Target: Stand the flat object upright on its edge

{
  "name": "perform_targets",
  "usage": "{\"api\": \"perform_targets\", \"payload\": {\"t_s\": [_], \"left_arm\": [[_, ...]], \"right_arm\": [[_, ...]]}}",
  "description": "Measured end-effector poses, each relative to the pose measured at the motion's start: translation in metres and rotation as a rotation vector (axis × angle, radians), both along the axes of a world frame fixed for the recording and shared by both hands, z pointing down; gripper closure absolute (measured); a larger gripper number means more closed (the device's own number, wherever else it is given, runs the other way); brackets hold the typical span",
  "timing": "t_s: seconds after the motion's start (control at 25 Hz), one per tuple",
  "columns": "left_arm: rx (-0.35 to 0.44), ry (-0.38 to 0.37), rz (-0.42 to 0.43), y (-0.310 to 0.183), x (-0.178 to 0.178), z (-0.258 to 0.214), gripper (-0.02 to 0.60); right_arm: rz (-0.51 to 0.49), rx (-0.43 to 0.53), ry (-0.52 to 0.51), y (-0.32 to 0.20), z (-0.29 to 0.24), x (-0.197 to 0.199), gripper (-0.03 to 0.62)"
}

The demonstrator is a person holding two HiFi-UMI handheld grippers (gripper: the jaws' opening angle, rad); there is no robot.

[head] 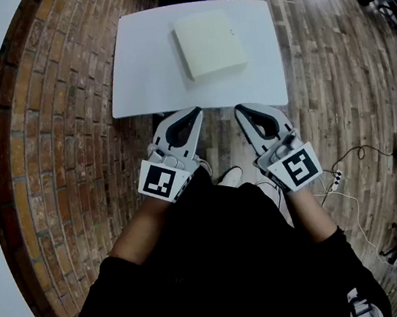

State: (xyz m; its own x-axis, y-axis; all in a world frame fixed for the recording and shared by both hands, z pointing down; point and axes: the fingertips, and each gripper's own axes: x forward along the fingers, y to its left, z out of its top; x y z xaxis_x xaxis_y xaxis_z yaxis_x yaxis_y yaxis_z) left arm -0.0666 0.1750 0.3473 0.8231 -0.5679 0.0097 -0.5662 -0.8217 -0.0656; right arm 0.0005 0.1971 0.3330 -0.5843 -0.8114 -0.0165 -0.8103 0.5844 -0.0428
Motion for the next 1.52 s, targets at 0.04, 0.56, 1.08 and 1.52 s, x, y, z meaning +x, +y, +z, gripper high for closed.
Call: {"api": "perform_targets", "payload": {"t_s": [0.04, 0.56, 1.08, 1.52], "left_arm": [[0.007, -0.001, 0.002, 0.003, -0.003, 0.000, 0.563], [0.000, 0.012, -0.025, 0.022, -0.016, -0.001, 0.561], [-0.006, 0.011, -0.002, 0.025, -0.010, 0.001, 0.561], [-0.009, 0.009, 0.003, 0.024, -0.007, 0.001, 0.561]], "right_arm": [[0.005, 0.004, 0.005, 0.004, 0.001, -0.001, 0.591], [0.000, -0.004, -0.011, 0.023, 0.005, -0.003, 0.589], [0.020, -0.035, 0.004, 0.025, 0.015, 0.002, 0.587], [0.053, -0.045, 0.007, 0.027, 0.020, 0.006, 0.586]]}}
